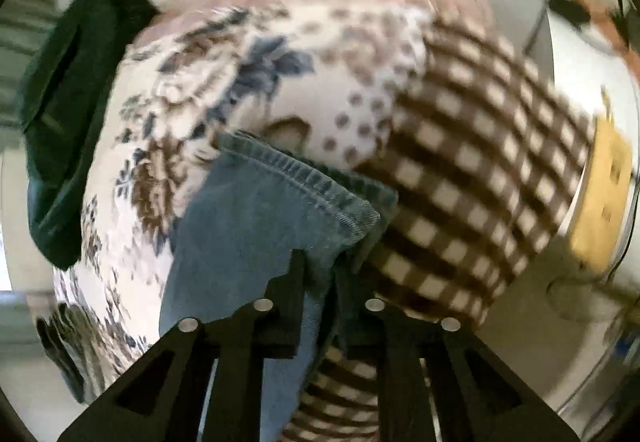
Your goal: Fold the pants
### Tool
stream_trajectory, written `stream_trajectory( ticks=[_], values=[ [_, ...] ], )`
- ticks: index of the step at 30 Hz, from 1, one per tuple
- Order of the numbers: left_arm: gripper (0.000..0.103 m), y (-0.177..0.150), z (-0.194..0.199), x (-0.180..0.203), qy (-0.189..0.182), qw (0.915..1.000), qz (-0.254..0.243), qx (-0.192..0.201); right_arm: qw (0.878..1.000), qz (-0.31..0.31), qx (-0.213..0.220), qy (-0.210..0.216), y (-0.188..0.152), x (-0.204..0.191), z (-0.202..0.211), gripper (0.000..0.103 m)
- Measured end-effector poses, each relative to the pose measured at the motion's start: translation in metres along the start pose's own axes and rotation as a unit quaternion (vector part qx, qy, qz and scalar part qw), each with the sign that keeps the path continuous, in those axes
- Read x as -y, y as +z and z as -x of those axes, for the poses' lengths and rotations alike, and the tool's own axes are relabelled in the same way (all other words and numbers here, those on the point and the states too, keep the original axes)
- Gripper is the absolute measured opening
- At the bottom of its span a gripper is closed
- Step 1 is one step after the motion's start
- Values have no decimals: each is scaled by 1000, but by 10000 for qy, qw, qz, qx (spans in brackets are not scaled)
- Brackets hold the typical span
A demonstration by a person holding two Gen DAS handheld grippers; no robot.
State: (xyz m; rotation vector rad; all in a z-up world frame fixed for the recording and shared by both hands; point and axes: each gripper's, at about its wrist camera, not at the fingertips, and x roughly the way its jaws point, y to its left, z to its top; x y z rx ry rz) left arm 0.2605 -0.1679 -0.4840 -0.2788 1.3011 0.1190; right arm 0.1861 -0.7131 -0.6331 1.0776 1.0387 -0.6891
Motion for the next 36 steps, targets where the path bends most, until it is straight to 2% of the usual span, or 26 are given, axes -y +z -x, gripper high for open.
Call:
stream_trajectory(
  ticks=[3, 4, 6, 7, 10, 12, 14, 15, 16, 18, 20, 22, 23, 25, 26, 27, 28, 29, 32, 33, 34, 35, 36],
  values=[
    [88, -9, -7, 16, 66, 9997, -218, -105, 9987, 455, 219, 47, 3, -9, 15, 10],
    [88, -11, -9, 19, 86, 9995, -275, -132, 9969, 669, 418, -4, 4, -11, 23, 4],
    [88, -14, -15, 24, 101, 9992, -320, -201, 9933, 871, 756, -111, 9, -9, 33, 3],
    [88, -15, -18, 25, 106, 9991, -333, -258, 9947, 794, 638, -164, 15, -3, 26, 4],
    [88, -19, -27, 26, 120, 9986, -348, -388, 9987, 268, -233, -356, 25, 25, -6, 5],
    [88, -21, -30, 24, 155, 9984, -341, -425, 9985, 177, -339, -382, 23, 30, -3, 7],
    [88, -21, -31, 20, 206, 9983, -312, -450, 9981, 256, -371, -413, 15, 20, 10, 23],
    [88, -20, -30, 17, 223, 9983, -286, -454, 9979, 291, -339, -462, 10, 14, 17, 37],
    [88, -18, -30, 13, 240, 9984, -257, -448, 9976, 364, -296, -502, 1, 3, 27, 44],
    [88, -14, -28, 6, 324, 9983, -236, -418, 9961, 676, -373, -432, -21, -29, 38, 45],
    [88, -8, -27, -5, 476, 9979, -223, -370, 9875, 1355, -776, -203, -54, -83, 33, 45],
    [88, 2, -27, -20, 651, 9972, -170, -311, 9676, 2070, -1440, 159, -94, -144, 14, 45],
    [88, 6, -27, -26, 738, 9968, -137, -288, 9527, 2419, -1798, 385, -118, -177, 1, 45],
    [88, 17, -28, -43, 881, 9958, -24, -238, 9149, 3151, -2409, 753, -168, -244, -25, 45],
    [88, 24, -29, -53, 936, 9953, 62, -234, 8961, 3553, -2538, 793, -195, -277, -37, 45],
    [88, 31, -30, -62, 963, 9950, 141, -244, 8779, 3930, -2618, 797, -219, -302, -46, 45],
    [88, 37, -31, -71, 968, 9947, 221, -257, 8516, 4404, -2735, 782, -248, -332, -60, 45],
    [88, 44, -33, -80, 971, 9945, 275, -269, 8321, 4749, -2769, 732, -272, -357, -72, 45],
    [88, 59, -39, -100, 1003, 9939, 352, -300, 7809, 5329, -3204, 596, -329, -403, -113, 45],
    [88, 63, -41, -106, 985, 9939, 370, -321, 7671, 5449, -3352, 484, -346, -413, -131, 45],
    [88, 66, -43, -112, 971, 9938, 392, -362, 7564, 5546, -3445, 398, -357, -420, -144, 45],
    [88, 68, -47, -117, 938, 9939, 414, -418, 7359, 5726, -3600, 310, -373, -425, -158, 45],
    [88, 71, -50, -121, 901, 9939, 431, -465, 7210, 5893, -3642, 159, -384, -428, -168, 45]
  ],
)
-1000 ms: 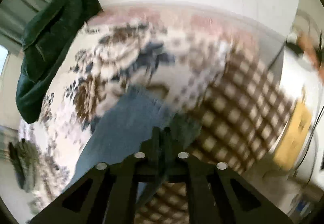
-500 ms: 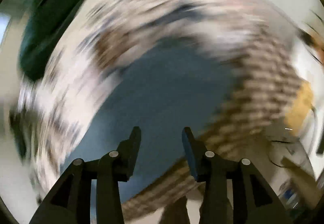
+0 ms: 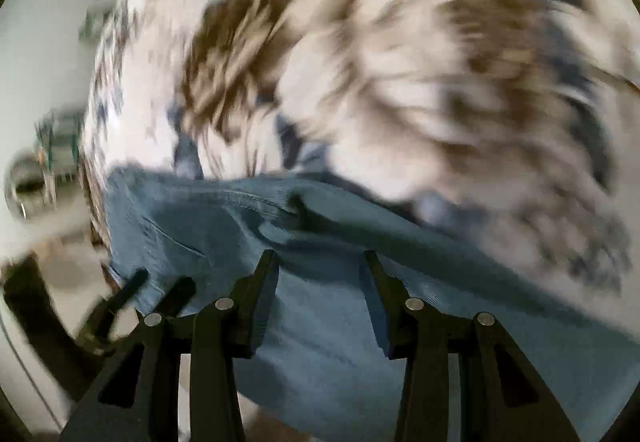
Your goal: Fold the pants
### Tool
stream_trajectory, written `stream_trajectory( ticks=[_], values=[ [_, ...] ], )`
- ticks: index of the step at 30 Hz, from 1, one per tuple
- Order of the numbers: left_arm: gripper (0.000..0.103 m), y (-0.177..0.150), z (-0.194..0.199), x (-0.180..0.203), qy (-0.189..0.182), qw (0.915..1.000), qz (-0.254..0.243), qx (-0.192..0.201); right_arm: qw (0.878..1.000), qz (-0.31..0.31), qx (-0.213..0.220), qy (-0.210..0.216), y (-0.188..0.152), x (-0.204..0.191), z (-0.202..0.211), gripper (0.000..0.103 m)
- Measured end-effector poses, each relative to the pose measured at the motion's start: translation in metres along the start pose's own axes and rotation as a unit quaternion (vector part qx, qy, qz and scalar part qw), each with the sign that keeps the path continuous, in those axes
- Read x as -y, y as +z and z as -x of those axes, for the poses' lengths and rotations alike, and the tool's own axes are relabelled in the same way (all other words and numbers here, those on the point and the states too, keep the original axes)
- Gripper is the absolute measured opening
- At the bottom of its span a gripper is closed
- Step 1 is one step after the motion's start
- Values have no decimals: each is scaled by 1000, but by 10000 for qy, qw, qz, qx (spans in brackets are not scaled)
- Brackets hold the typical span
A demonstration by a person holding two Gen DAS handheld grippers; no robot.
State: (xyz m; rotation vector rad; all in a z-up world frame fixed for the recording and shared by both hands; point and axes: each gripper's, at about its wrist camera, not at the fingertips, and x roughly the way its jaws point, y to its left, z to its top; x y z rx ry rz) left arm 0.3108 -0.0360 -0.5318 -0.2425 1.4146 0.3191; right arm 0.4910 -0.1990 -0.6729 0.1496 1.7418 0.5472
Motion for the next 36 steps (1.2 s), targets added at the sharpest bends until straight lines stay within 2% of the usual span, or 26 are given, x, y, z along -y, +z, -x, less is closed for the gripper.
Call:
stream_trajectory(
  ticks=[2, 3, 4, 6, 7, 8, 10, 12, 13, 14, 16, 17, 18, 20, 22, 24, 26, 27, 29, 31, 32, 35, 36],
  values=[
    [88, 5, -7, -7, -57, 9999, 44, -116, 9978, 416, -100, -500, 6, -12, -15, 38],
    [88, 8, -10, -11, -102, 9998, 70, -170, 9965, 541, -1, -643, 6, -15, -15, 7],
    [88, 10, -12, -13, -141, 9997, 87, -201, 9971, 408, 97, -633, 8, -12, -12, 2],
    [88, 16, -14, -16, -216, 9995, 73, -239, 9970, 33, 343, -688, 10, 0, -1, 0],
    [88, 18, -13, -16, -220, 9995, 46, -223, 9931, -112, 526, -1040, 11, 9, 6, 0],
    [88, 23, -12, -16, -231, 9996, -2, -185, 9916, -322, 590, -1105, 13, 20, 11, 0],
    [88, 30, -9, -11, -273, 9995, -117, -109, 9923, -1009, 535, -482, 11, 49, 26, 1],
    [88, 37, -5, -3, -412, 9988, -262, -35, 9918, -1158, 518, 135, -1, 59, 43, 1],
    [88, 42, -3, 4, -550, 9978, -374, 5, 9920, -1139, 502, 195, -9, 60, 51, 2],
    [88, 44, -3, 11, -634, 9968, -485, 6, 9930, -1080, 414, 225, -17, 61, 53, 2],
    [88, 48, -10, 27, -742, 9942, -775, -84, 9944, -963, -180, 386, -34, 65, 40, 2],
    [88, 49, -17, 38, -770, 9927, -921, -151, 9938, -997, -372, 326, -42, 66, 30, 2],
    [88, 51, -25, 46, -710, 9915, -1065, -216, 9935, -1055, -409, 90, -47, 71, 21, 2],
    [88, 58, -39, 59, -496, 9898, -1320, -216, 9923, -1200, -235, -193, -45, 85, 12, 0],
    [88, 66, -52, 66, -302, 9891, -1419, -260, 9848, -1692, 336, -189, -42, 112, 22, 0],
    [88, 74, -61, 64, -282, 9907, -1300, -296, 9765, -2023, 737, -39, -43, 131, 35, 0],
    [88, 79, -61, 58, -335, 9923, -1144, -334, 9749, -2059, 822, 185, -50, 143, 44, 2],
    [88, 80, -57, 54, -350, 9930, -1077, -325, 9755, -2015, 841, 254, -58, 146, 47, 5],
    [88, 77, -44, 51, -345, 9937, -1036, -266, 9755, -1962, 951, 286, -82, 151, 62, 30],
    [88, 69, -25, 53, -392, 9940, -1013, -153, 9682, -2095, 1305, 412, -115, 160, 86, 72],
    [88, 62, -13, 55, -425, 9940, -1008, -76, 9617, -2212, 1544, 488, -137, 169, 99, 77],
    [88, 27, 15, 74, -500, 9930, -1066, 51, 9325, -2790, 2217, 580, -213, 205, 141, 79],
    [88, 13, 22, 83, -555, 9924, -1093, 43, 9193, -3068, 2401, 558, -244, 222, 153, 79]
  ],
)
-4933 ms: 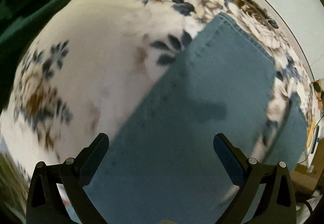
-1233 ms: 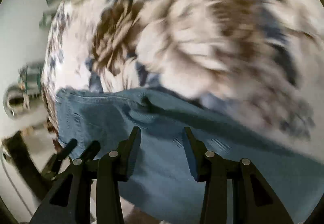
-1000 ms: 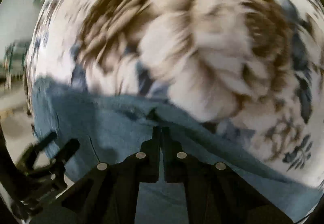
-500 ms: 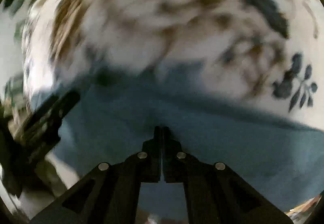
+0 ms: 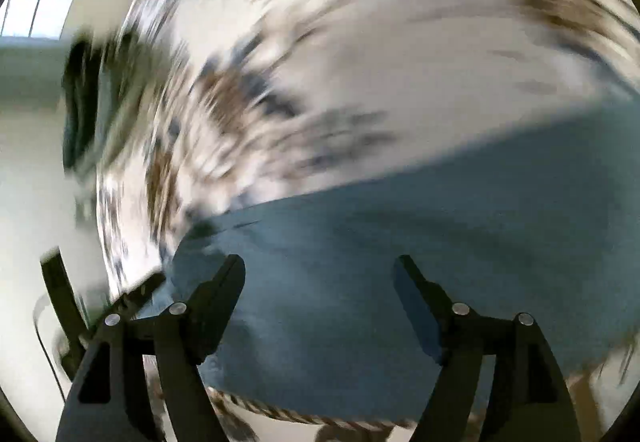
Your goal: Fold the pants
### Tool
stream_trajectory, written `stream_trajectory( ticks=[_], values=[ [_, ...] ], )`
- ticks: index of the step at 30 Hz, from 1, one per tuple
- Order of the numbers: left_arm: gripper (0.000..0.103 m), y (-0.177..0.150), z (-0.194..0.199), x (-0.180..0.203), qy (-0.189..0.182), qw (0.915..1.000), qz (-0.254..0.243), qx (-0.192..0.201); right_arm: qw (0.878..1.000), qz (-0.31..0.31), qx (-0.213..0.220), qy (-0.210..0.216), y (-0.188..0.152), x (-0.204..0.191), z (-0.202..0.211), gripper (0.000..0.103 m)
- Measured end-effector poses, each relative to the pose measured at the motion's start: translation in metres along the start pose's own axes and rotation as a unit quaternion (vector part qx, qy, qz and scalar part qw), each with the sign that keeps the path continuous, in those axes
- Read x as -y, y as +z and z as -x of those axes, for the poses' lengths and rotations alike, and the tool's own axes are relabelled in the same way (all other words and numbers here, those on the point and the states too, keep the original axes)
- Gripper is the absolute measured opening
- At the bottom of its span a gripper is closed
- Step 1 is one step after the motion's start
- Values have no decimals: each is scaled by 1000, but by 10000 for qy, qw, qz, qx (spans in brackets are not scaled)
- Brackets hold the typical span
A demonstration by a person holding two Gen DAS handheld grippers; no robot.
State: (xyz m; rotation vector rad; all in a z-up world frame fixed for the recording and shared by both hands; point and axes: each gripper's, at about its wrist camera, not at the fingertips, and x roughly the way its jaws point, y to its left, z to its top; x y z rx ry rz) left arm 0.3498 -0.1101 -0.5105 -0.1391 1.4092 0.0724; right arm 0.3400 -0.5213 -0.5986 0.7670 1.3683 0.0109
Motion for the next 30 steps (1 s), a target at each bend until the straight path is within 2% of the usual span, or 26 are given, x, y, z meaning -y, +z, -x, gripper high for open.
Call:
stream_trajectory(
  ticks=[3, 7, 9, 12, 14, 15, 17, 18, 19, 21, 22, 24, 27, 29, 30],
  values=[
    [88, -30, 6, 36, -101, 9996, -195, -149, 9942, -907, 563, -111, -26, 91, 63, 79],
    [88, -71, -7, 90, -303, 9977, -302, -522, 9713, -2087, 1113, -253, -51, 223, 131, 79],
    [88, -89, -13, 120, -408, 9971, -366, -534, 9593, -2516, 1264, -232, -55, 279, 147, 79],
    [88, -107, -28, 150, -495, 9959, -385, -659, 9515, -2755, 1368, -46, -53, 344, 149, 79],
    [88, -117, -45, 159, -513, 9953, -238, -781, 9524, -2712, 1343, 378, -48, 366, 134, 79],
    [88, -121, -54, 163, -410, 9957, -239, -801, 9526, -2682, 1333, 545, -48, 374, 130, 79],
    [92, -125, -61, 168, -225, 9971, -383, -613, 9522, -2578, 1365, 909, -44, 384, 117, 79],
    [100, -126, -65, 170, -215, 9973, -454, -539, 9516, -2581, 1368, 953, -42, 379, 107, 79],
    [103, -127, -68, 172, -246, 9971, -514, -506, 9499, -2589, 1395, 1055, -41, 380, 99, 79],
    [103, -127, -72, 174, -125, 9972, -583, -461, 9466, -2535, 1526, 1283, -42, 374, 89, 78],
    [103, -126, -73, 176, -84, 9971, -599, -469, 9435, -2491, 1629, 1454, -41, 362, 82, 72],
    [103, -122, -78, 181, -10, 9968, -623, -491, 9402, -2322, 1741, 1783, -37, 355, 76, 68],
    [103, -119, -81, 185, 78, 9970, -609, -461, 9460, -2186, 1616, 1768, -29, 350, 58, 68],
    [103, -120, -83, 186, 127, 9975, -572, -382, 9429, -2215, 1653, 1859, -25, 350, 48, 68],
    [103, -120, -84, 187, 144, 9978, -542, -362, 9394, -2220, 1727, 1959, -23, 349, 46, 63]
  ],
)
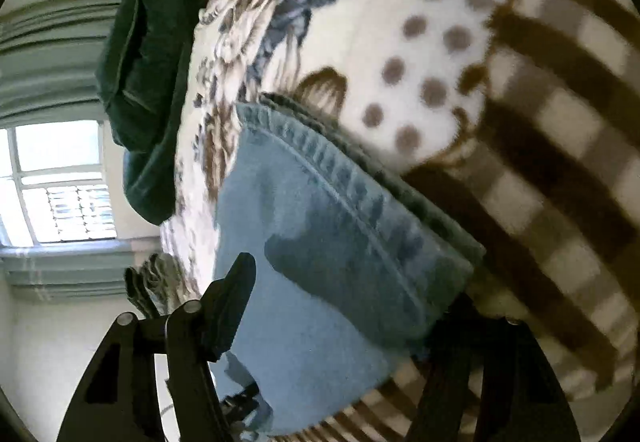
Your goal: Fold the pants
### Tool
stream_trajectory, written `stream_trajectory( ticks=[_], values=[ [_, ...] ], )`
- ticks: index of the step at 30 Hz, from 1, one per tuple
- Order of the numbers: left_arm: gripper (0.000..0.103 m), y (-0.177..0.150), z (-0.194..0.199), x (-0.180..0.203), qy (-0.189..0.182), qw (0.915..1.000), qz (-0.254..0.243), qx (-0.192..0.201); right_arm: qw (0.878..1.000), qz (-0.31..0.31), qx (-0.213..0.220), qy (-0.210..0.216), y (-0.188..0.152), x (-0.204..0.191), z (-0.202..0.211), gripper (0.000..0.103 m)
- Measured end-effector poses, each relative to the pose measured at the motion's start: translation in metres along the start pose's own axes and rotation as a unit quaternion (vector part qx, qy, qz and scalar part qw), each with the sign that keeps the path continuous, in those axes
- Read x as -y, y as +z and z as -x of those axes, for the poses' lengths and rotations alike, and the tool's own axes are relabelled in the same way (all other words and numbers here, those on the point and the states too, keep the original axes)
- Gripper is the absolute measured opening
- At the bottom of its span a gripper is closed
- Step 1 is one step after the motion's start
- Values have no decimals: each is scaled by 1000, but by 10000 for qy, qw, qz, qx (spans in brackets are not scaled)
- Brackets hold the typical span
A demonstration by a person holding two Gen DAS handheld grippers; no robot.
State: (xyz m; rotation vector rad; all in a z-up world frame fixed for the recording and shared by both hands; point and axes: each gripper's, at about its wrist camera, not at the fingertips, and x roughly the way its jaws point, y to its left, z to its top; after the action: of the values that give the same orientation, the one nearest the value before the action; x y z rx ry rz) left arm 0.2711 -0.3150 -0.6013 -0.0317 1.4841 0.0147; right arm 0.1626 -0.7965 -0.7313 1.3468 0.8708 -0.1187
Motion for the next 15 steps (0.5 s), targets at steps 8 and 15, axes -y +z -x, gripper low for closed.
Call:
stream_trajectory(
  ticks=[8, 15],
  values=[
    [103, -6, -5, 12, 120, 9998, 182, 40, 9995, 239, -88, -174, -4, -16, -31, 11],
    [103, 1, 37, 17, 614, 9973, -107, 392, 9973, 461, 292, -493, -30, -62, -13, 6]
  ],
)
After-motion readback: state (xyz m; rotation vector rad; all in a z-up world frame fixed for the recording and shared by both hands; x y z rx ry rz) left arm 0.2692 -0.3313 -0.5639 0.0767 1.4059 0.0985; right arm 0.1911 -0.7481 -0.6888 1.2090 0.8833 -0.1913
